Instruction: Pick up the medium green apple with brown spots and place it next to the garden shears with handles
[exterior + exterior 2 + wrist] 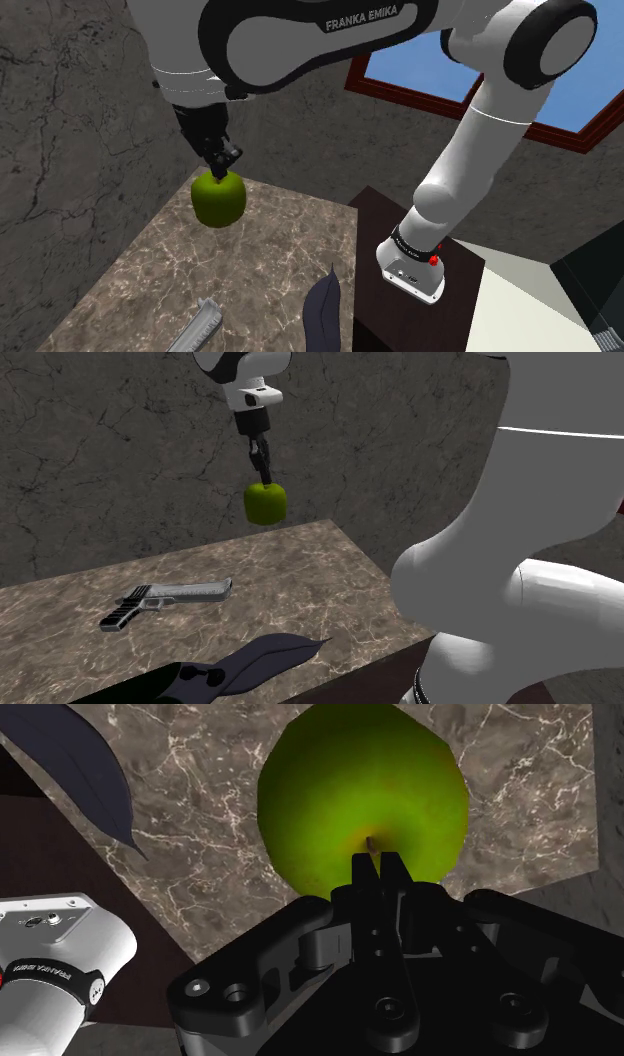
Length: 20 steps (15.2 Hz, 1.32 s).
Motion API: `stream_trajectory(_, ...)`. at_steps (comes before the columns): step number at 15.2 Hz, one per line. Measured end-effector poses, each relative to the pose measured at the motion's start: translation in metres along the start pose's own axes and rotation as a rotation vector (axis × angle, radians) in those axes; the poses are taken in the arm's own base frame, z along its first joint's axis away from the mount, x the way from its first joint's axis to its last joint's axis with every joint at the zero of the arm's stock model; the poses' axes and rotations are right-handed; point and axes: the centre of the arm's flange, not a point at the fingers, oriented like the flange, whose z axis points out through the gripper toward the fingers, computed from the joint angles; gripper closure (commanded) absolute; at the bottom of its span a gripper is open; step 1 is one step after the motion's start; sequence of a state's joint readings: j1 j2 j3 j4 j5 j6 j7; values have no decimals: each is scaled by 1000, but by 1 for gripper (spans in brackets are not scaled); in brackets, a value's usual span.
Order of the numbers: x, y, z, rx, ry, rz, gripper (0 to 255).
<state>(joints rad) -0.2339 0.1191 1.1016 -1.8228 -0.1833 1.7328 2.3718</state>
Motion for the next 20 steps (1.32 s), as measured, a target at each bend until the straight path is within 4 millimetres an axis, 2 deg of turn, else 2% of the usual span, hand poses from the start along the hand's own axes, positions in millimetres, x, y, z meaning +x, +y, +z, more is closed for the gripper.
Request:
stream_trajectory(5,19,65,12,-4,4,2,255)
stream_trajectory(7,24,83,15,-4,3,2,255)
stream_trajectory(20,19,86,80,-4,-1,3,255)
